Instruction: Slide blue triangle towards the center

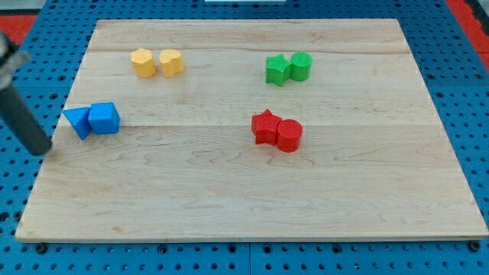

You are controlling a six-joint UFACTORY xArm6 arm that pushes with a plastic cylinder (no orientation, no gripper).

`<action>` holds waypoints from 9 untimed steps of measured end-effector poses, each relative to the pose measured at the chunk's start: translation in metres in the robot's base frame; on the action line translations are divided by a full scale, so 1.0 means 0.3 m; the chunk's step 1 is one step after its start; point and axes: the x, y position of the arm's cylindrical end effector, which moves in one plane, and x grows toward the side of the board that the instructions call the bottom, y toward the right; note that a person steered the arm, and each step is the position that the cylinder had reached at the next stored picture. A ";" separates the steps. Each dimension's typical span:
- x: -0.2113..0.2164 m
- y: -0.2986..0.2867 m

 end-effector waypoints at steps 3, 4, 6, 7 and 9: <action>-0.203 0.366; -0.192 0.446; -0.185 0.237; -0.270 0.337; -0.279 0.635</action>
